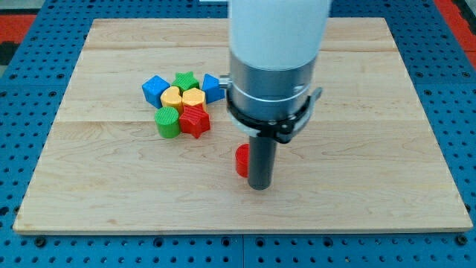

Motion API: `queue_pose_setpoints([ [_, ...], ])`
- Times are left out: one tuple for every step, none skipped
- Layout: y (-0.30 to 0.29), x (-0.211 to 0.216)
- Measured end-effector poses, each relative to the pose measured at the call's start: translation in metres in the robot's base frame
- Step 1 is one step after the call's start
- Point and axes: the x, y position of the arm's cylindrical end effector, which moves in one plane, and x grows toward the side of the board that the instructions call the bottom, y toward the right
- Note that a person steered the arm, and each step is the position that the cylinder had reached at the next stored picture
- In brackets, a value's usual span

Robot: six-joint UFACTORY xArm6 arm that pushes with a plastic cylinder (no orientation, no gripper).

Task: Push the red circle into the green circle

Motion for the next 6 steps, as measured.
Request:
queue_pose_setpoints([
  [0.057,-0.003],
  [0.076,-0.038],
  [0.048,-0.064],
  [0.017,-0.031],
  [0.004,-0.021],
  [-0.012,-0.021],
])
